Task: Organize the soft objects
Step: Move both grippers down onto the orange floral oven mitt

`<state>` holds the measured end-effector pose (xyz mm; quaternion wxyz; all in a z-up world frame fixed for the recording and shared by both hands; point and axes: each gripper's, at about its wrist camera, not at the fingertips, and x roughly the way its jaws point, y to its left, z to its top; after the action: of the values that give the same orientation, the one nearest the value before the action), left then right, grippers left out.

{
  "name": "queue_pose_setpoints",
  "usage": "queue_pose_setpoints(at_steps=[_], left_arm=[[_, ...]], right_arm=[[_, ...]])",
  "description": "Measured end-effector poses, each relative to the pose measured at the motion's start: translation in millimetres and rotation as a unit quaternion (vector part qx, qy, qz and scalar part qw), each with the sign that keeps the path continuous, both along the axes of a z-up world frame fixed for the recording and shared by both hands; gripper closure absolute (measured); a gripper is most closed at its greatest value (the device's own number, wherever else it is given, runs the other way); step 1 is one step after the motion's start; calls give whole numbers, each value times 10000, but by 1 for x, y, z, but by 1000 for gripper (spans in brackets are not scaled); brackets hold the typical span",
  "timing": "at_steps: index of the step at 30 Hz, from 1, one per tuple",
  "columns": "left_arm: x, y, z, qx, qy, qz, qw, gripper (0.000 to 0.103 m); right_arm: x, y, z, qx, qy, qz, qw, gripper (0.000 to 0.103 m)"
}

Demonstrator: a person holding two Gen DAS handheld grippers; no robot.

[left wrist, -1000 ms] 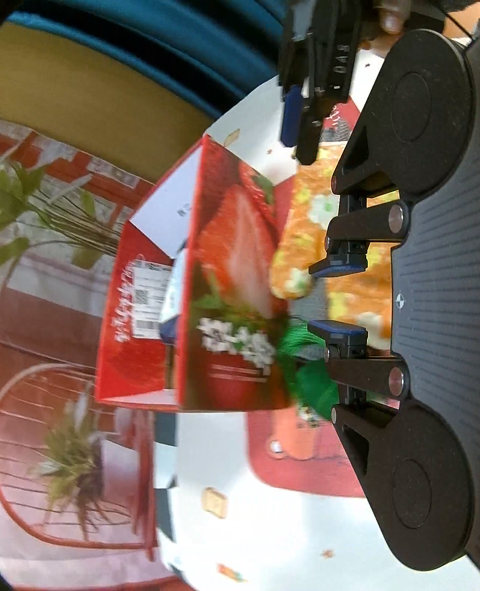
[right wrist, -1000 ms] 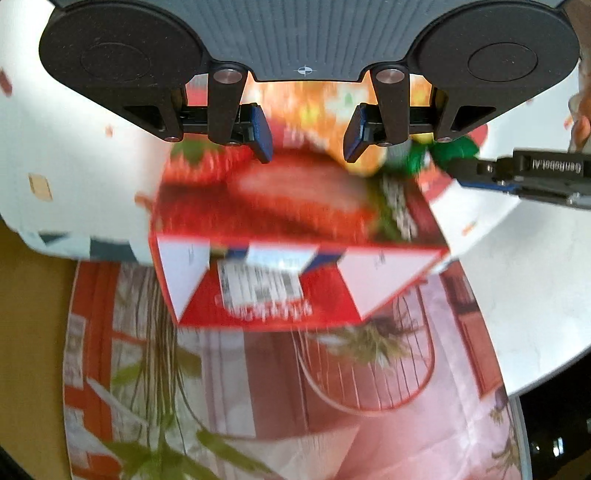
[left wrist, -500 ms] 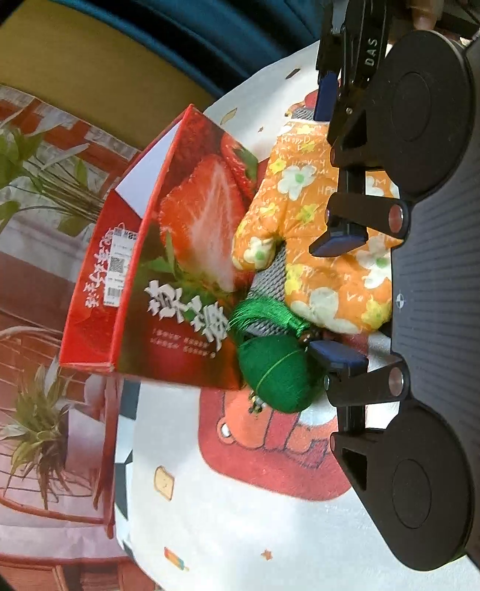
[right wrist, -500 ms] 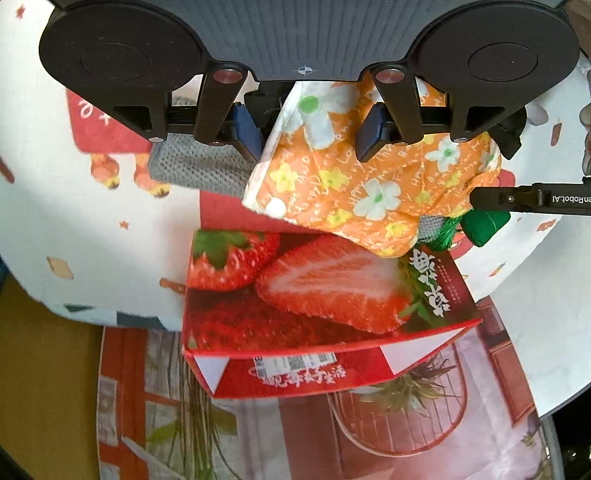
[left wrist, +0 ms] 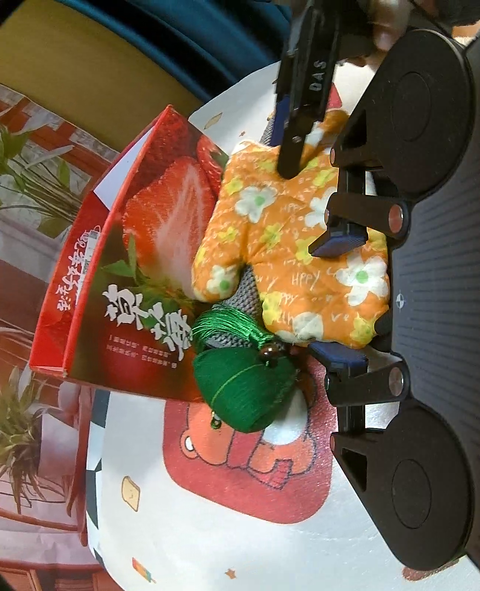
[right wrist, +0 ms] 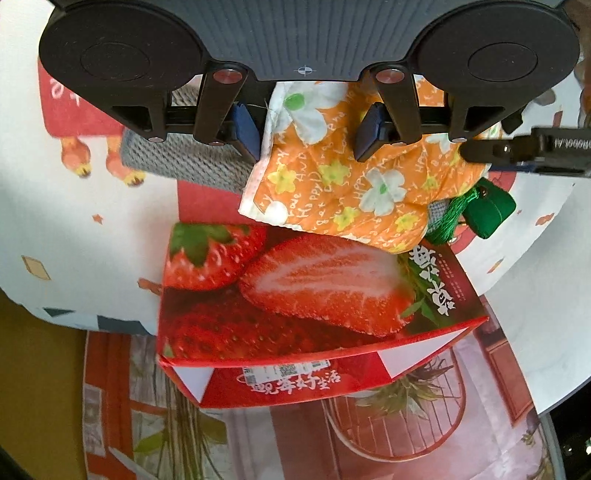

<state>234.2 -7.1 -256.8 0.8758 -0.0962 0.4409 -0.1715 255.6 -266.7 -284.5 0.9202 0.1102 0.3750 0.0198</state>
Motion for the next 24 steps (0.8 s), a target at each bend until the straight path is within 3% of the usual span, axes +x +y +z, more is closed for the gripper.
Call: queue_pose_setpoints(at_steps=[6, 10, 24], left_arm=[[-3, 0, -5, 26, 41, 29, 10000, 51], [-2, 4, -8, -8, 98, 62, 9999, 55], [4, 6, -14, -14, 131, 57, 9999, 54]], right_arm=[[9, -1, -1, 4, -32, 43, 10000, 49], [3, -4, -2, 135, -37, 2, 9999, 48], [-19, -5, -7, 380, -76, -28, 9992, 48]])
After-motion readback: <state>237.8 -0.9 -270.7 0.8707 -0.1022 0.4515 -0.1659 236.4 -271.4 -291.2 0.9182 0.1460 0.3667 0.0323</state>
